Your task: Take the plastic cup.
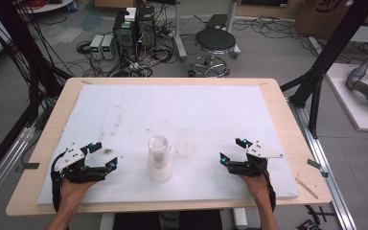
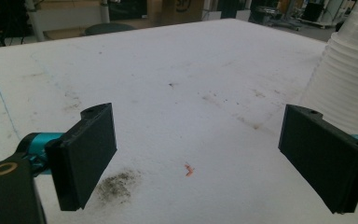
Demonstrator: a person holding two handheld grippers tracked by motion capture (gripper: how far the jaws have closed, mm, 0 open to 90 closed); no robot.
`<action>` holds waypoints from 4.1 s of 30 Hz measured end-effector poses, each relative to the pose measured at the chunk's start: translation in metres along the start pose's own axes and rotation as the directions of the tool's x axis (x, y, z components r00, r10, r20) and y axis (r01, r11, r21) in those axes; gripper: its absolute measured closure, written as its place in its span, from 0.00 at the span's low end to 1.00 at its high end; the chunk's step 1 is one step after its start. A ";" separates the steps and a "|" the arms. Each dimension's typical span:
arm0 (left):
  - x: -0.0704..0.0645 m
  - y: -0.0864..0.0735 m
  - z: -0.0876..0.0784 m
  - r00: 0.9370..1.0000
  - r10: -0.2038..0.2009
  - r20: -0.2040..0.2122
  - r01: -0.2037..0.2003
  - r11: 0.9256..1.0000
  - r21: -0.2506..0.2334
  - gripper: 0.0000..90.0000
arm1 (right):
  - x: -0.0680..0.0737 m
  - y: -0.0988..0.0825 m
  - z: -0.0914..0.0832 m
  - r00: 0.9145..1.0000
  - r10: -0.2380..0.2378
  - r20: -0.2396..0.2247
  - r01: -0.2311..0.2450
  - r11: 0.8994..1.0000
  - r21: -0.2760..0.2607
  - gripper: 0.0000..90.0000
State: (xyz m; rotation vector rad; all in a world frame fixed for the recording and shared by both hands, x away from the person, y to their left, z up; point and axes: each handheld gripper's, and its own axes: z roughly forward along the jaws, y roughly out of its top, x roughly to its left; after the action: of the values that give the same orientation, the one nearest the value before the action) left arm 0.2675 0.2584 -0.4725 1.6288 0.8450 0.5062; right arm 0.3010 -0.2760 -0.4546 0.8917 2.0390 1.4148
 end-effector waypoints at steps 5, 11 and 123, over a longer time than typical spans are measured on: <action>-0.001 0.000 -0.001 1.000 0.010 0.001 -0.010 1.000 -0.005 0.12 | 0.000 0.001 0.002 1.000 0.004 -0.014 -0.003 1.000 0.027 0.17; -0.001 0.000 0.000 1.000 0.013 -0.001 -0.013 1.000 0.004 0.12 | 0.003 0.000 -0.001 1.000 -0.026 -0.001 0.026 1.000 -0.007 0.17; -0.103 0.169 0.105 0.728 0.233 0.645 -0.568 0.731 0.377 0.30 | 0.000 0.000 -0.001 1.000 -0.004 -0.019 0.004 1.000 -0.008 0.17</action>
State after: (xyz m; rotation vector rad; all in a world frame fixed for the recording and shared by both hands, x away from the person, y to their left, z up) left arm 0.3196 0.1012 -0.3219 2.3832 0.1412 0.0404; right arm 0.2998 -0.2766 -0.4545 0.8733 2.0462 1.4339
